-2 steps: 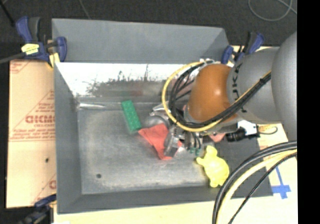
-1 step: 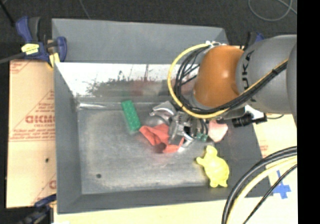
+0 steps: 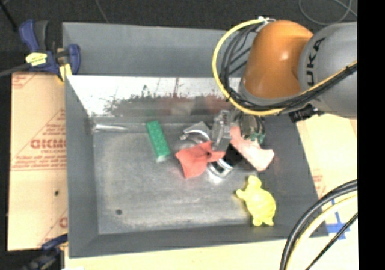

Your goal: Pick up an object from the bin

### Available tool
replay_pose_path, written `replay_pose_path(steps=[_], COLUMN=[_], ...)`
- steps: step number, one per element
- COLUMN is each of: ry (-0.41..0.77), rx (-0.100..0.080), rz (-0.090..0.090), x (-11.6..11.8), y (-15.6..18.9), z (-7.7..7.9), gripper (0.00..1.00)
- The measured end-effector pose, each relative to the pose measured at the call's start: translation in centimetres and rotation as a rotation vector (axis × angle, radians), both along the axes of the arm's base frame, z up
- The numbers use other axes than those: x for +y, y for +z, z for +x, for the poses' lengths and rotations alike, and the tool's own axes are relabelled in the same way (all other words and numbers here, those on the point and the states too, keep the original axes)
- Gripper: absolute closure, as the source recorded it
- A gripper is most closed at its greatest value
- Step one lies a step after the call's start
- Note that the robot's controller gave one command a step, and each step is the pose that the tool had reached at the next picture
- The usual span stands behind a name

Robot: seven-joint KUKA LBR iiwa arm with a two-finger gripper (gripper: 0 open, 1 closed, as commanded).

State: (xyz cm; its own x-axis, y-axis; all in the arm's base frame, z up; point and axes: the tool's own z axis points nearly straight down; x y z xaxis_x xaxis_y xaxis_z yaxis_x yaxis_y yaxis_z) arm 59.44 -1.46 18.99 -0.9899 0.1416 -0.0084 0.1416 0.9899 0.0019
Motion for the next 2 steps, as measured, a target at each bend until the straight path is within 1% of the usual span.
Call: replay_pose_path(steps=[1,2], ry=[-0.140,-0.146], rx=[-0.001,0.005], rz=[0.001,0.003], x=[3.3,4.2], y=[0.4,4.1], z=[-0.5,0.0], gripper=[1.00,1.00])
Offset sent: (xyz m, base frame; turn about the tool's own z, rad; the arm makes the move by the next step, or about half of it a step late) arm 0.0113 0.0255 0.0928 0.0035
